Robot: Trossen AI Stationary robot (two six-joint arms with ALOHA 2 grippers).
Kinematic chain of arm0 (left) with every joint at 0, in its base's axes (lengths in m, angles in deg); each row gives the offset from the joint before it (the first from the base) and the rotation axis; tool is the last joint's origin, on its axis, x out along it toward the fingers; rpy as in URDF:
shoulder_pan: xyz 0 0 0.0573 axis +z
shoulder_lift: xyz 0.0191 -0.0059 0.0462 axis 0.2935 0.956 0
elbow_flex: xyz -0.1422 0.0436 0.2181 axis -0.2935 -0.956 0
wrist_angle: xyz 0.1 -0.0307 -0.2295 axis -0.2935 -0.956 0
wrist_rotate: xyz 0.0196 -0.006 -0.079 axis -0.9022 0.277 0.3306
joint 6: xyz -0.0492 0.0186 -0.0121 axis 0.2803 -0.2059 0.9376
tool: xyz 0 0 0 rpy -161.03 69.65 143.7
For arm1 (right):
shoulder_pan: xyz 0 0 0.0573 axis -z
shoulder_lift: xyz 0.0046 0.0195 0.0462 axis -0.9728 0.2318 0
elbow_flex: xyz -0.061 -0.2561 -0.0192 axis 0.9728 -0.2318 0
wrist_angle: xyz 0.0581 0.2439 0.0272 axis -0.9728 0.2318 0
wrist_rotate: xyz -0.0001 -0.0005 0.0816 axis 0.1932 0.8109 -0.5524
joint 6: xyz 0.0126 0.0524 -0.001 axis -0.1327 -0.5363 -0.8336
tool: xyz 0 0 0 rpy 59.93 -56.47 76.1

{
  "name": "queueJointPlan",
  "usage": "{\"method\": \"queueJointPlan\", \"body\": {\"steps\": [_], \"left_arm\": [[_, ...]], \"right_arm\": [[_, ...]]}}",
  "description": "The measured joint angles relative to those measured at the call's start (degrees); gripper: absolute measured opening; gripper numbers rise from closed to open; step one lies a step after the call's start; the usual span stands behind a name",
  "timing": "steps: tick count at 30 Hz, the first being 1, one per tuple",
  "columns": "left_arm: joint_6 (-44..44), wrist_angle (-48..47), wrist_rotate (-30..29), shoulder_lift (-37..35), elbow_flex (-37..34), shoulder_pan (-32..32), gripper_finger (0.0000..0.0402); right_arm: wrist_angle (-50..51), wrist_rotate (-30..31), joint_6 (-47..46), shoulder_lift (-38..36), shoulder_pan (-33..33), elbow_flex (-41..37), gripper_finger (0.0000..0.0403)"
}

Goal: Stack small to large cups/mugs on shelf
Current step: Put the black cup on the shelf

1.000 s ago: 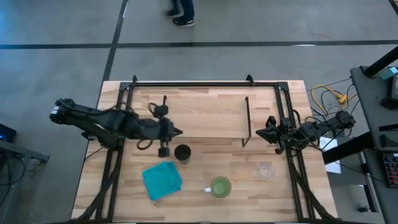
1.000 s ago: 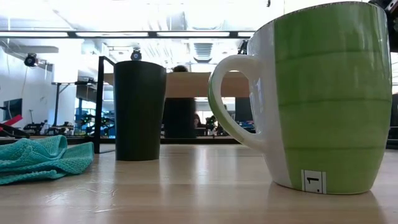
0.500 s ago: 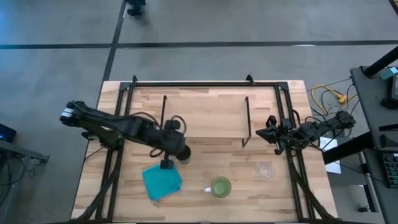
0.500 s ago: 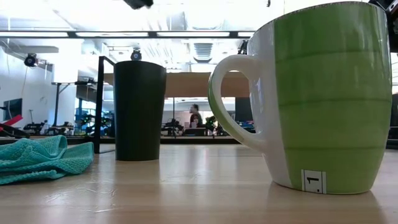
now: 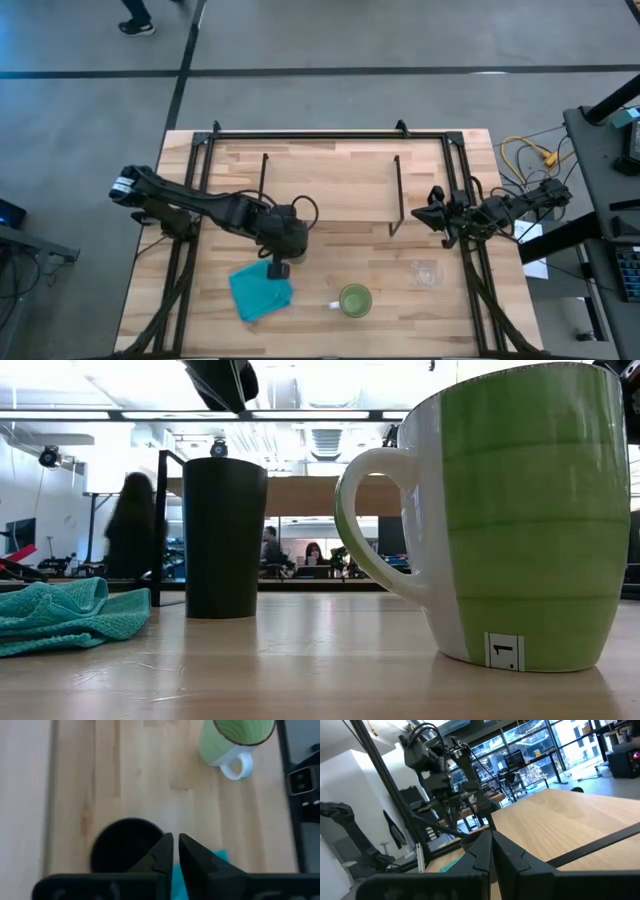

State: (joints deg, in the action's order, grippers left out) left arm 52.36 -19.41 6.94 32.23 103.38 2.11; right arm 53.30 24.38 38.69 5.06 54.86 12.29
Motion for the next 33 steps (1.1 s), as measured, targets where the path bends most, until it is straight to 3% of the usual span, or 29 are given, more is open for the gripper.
{"method": "queueJointPlan", "body": {"steps": [9,33], "left_arm": [[2.4,0.1,-0.7,0.2,0.0,-0.2,0.0084],[7.0,8.6,0.4,0.4,-10.0,-0.4,0.0086]], "right_arm": [[0.2,0.0,-1.9,0.0,0.0,0.0,0.0009],[0.2,0.0,-2.1,0.0,0.0,0.0,0.0009]]}}
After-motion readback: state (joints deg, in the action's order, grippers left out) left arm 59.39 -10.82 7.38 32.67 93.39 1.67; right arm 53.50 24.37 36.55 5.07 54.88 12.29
